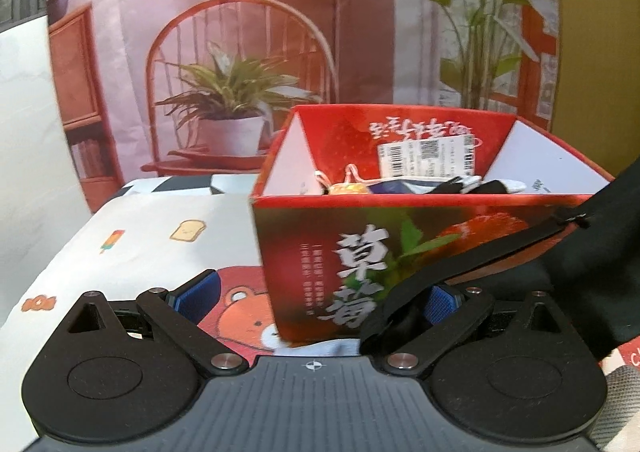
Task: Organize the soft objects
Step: 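Carry the eye mask with both tools over the red box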
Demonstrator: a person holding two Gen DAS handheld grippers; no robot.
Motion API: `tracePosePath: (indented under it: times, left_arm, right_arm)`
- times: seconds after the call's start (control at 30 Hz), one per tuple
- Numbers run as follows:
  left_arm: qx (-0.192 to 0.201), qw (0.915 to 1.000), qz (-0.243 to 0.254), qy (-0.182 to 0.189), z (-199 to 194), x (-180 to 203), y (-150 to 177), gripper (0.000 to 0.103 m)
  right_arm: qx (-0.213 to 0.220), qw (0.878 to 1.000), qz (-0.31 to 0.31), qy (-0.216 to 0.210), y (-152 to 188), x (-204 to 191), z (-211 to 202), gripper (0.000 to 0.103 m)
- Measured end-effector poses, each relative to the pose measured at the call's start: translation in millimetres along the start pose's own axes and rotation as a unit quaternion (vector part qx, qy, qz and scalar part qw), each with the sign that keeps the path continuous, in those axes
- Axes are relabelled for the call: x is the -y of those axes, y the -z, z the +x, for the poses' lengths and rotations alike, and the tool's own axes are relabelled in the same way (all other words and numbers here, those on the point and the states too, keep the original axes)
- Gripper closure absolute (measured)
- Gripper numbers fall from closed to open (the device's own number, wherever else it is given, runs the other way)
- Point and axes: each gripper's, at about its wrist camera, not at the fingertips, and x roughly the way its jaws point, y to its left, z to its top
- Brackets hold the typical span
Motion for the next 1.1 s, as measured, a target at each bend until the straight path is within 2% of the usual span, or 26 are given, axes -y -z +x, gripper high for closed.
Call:
tracePosePath:
  times: [0.2,0.4,0.57,0.8,1.1]
  left_arm:
    - [0.006,0.9997,-0.020,-0.009,-5,-10,-1,0.001]
    - [0.021,0.9991,-0.038,-0.002,-18,-19,-4,0.007]
    - [0.042,0.9973,-0.059,-0.012,-32,-31,-13,0.007]
    - [0.109,0.9910,-0.073,-0.027,-55,-45,-45,0.007]
    - [0.131,0.9884,-0.066,-0.038,-36,-40,-90,0.007]
  right_arm:
    - [0.002,1.000,0.000,0.000,-2,-1,-3,0.099]
    - [-0.002,1.000,0.006,0.001,-2,0,-4,0.099]
    - [-0.001,1.000,0.011,0.003,-6,1,-1,0.099]
    - [0.019,1.000,0.003,0.004,-25,6,11,0.099]
    - [0.029,0.999,-0.020,-0.001,-53,7,58,0.099]
